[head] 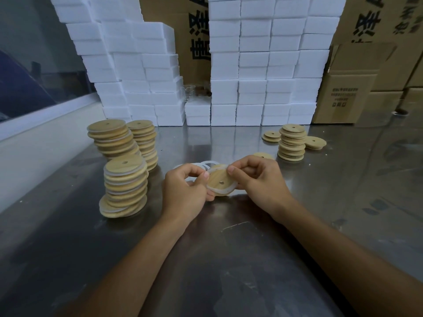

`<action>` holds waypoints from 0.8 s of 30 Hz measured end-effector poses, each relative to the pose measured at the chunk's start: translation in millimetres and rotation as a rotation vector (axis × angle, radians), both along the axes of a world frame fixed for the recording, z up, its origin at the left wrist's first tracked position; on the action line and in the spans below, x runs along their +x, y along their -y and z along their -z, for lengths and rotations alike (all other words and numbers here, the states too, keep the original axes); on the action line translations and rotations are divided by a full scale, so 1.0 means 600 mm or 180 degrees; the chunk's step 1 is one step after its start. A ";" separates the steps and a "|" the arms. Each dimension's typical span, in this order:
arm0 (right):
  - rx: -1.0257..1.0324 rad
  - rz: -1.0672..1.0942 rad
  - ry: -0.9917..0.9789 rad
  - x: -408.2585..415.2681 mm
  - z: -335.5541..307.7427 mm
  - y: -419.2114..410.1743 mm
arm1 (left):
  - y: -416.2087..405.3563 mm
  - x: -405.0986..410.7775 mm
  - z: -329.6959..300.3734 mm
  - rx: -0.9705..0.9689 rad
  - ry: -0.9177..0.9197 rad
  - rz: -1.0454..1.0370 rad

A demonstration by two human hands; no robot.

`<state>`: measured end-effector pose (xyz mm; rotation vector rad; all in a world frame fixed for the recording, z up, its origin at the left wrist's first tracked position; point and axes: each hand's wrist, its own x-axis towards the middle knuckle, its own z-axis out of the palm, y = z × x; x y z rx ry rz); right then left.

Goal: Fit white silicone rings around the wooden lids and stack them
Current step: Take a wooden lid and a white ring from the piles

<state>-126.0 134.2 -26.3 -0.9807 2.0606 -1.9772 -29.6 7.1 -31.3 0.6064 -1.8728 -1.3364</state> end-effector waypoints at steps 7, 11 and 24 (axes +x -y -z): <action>-0.0107 -0.0195 0.0312 -0.001 -0.007 -0.007 | 0.001 0.001 -0.001 0.0088 0.0013 0.0026; -0.0141 -0.0264 0.0325 -0.001 -0.006 -0.011 | 0.003 0.003 -0.001 0.0044 -0.0011 0.0090; 0.0369 0.0059 -0.1488 0.004 0.001 -0.001 | 0.001 0.011 -0.003 -0.1310 -0.0041 0.0080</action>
